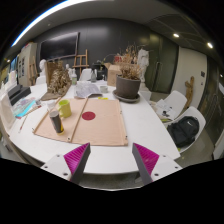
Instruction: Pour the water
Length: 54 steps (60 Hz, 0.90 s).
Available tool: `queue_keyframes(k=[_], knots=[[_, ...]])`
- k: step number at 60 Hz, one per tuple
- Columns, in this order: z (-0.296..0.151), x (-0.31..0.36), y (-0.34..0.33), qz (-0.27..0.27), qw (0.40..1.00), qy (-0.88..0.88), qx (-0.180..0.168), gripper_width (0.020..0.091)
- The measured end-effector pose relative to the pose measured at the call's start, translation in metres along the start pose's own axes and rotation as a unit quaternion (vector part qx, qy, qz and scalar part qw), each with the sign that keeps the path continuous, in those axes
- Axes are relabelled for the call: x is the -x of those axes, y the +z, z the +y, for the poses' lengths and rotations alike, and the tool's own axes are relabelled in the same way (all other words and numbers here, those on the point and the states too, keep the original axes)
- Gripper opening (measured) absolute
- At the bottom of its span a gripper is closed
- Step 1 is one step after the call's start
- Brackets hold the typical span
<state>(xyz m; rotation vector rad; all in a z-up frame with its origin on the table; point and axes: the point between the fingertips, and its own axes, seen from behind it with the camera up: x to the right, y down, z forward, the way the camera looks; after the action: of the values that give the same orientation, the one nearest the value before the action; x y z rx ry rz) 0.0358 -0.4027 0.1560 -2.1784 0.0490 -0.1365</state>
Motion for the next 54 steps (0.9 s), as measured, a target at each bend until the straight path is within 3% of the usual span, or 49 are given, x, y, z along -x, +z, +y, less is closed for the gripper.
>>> queue_keyframes(k=[17, 29, 54], knots=[[0.013, 0.093, 0.018, -0.072, 0.997, -0.012, 0.011, 0.0859], [0.009, 0.179, 0.042, -0.107, 0.994, -0.024, -0.002, 0.0859], [-0.042, 0.280, 0.172, -0.073, 0.995, 0.008, -0.075, 0.0851]])
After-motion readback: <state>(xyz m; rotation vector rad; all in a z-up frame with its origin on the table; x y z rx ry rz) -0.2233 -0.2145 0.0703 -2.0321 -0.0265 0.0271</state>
